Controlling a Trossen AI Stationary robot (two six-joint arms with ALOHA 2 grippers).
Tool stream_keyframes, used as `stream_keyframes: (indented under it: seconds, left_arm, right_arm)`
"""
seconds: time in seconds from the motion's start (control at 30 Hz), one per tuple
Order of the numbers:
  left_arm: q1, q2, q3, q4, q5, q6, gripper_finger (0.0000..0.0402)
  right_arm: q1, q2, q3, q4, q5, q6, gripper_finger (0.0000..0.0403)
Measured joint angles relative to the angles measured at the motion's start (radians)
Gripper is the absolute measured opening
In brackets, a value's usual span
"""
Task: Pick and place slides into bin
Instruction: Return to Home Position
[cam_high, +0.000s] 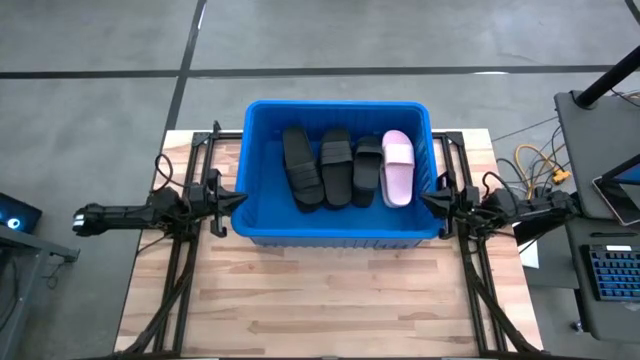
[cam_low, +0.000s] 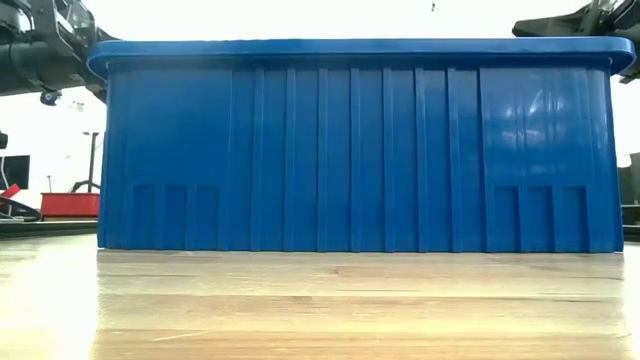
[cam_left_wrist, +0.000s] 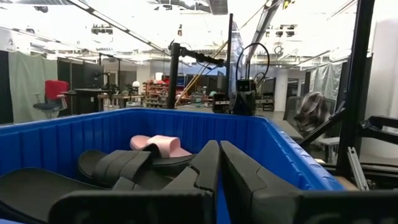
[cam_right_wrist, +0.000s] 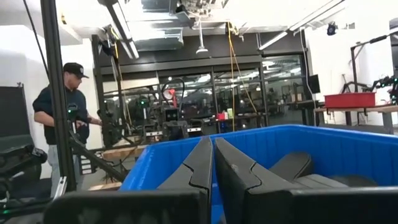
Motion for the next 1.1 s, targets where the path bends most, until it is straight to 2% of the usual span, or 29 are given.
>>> stream_keyframes:
  seconds: [0.33, 0.53, 1.1]
  left_arm:
    - [0.0, -0.01, -0.001, -0.007, 0.009, 0.002, 0.0]
    - [0.0, -0.01, -0.001, -0.008, 0.009, 0.003, 0.0]
    - [0.0, -0.01, -0.002, -0.007, 0.009, 0.003, 0.0]
  right_arm:
    - [0.0, 0.012, 0.002, -0.009, 0.089, -0.023, 0.0008]
    - [0.001, 0.018, 0.002, -0.009, 0.087, -0.085, 0.0008]
    - [0.001, 0.018, 0.002, -0.011, 0.087, -0.088, 0.0008]
